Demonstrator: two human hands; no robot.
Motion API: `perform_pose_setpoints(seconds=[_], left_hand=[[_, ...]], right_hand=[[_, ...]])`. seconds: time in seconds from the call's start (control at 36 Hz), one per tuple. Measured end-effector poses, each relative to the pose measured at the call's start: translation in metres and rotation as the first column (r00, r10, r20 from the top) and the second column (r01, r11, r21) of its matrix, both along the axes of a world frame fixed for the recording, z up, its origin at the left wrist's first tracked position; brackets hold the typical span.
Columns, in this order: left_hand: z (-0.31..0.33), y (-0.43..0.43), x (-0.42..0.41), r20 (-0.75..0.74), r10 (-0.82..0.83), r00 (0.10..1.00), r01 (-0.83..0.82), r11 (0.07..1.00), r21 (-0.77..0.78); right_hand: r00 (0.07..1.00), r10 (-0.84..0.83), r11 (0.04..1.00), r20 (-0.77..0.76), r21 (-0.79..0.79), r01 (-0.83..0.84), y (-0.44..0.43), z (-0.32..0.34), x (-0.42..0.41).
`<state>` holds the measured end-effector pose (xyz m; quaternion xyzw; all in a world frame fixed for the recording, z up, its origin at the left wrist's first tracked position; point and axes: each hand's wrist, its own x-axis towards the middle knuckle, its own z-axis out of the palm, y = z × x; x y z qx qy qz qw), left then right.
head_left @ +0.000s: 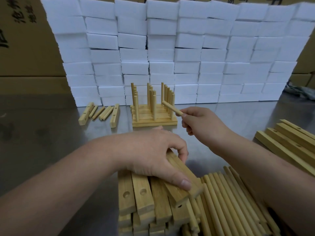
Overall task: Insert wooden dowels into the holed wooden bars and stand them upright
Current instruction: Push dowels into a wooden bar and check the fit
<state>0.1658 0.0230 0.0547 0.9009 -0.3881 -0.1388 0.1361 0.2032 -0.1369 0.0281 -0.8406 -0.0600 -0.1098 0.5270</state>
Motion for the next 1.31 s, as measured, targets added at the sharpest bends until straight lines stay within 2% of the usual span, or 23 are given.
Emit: perform_pose_setpoints(seconds=[0.06,0.14,0.28,0.33,0.36,0.42,0.5,0.58,0.61,0.64,0.72,0.83,1.0,1.08,1.22,1.31], left_hand=[[0.001,-0.001,-0.002,0.008,0.035,0.999,-0.034,0.993,-0.111],[0.000,-0.004,-0.004,0.115,0.117,0.986,-0.079,0.953,-0.292],[-0.006,-0.004,-0.002,0.281,0.205,0.938,-0.074,0.908,-0.413],[-0.005,-0.003,-0.001,0.296,0.269,0.917,-0.077,0.846,-0.528],[-0.002,-0.003,-0.001,0.277,0.319,0.907,-0.085,0.780,-0.620],[0.006,-0.003,-0.002,0.175,0.409,0.896,-0.108,0.581,-0.807],[0.020,-0.002,0.001,-0.065,0.473,0.879,-0.208,0.256,-0.944],[0.022,0.006,0.014,-0.431,0.449,0.783,-0.464,-0.040,-0.885],[0.021,0.009,0.019,-0.553,0.396,0.733,-0.558,-0.113,-0.822],[0.020,0.011,0.022,-0.637,0.349,0.687,-0.632,-0.145,-0.761],[0.014,0.015,0.028,-0.727,0.287,0.624,-0.734,-0.104,-0.672],[0.013,0.012,0.027,-0.682,0.254,0.686,-0.704,-0.005,-0.710],[0.016,0.007,0.020,-0.736,0.158,0.658,-0.748,0.021,-0.664],[0.014,0.008,0.018,-0.742,0.167,0.649,-0.759,0.074,-0.647],[0.013,0.007,0.018,-0.699,0.183,0.691,-0.720,0.092,-0.688],[0.013,0.007,0.019,-0.706,0.193,0.682,-0.730,0.109,-0.675]], right_hand=[[1.000,0.000,1.000,0.006,-0.008,0.000,0.000,0.000,0.000],[1.000,0.022,1.000,0.009,-0.017,-0.022,0.000,0.001,-0.002],[0.999,0.050,0.998,-0.011,-0.024,-0.050,0.000,0.003,-0.003],[0.998,0.068,0.998,0.001,-0.002,-0.068,-0.001,0.004,-0.005],[0.998,0.057,0.998,0.013,-0.002,-0.057,-0.001,0.004,-0.006],[0.999,0.032,0.999,0.023,-0.002,-0.032,-0.001,0.003,-0.005],[0.998,0.034,0.999,0.044,0.011,-0.035,0.001,0.005,-0.005],[0.995,0.063,0.998,0.075,0.007,-0.063,0.001,0.007,-0.008],[0.993,0.077,0.997,0.087,0.011,-0.078,0.001,0.008,-0.009],[0.991,0.089,0.996,0.098,0.018,-0.092,0.002,0.009,-0.010],[0.986,0.114,0.991,0.125,0.051,-0.121,0.003,0.010,-0.013],[0.984,0.103,0.991,0.143,0.067,-0.114,0.003,0.011,-0.015],[0.980,0.098,0.992,0.174,0.056,-0.109,0.004,0.015,-0.018],[0.980,0.077,0.994,0.186,0.061,-0.090,0.004,0.017,-0.020],[0.981,0.051,0.998,0.188,0.038,-0.059,0.005,0.019,-0.021],[0.980,0.048,0.998,0.191,0.039,-0.056,0.005,0.019,-0.022]])
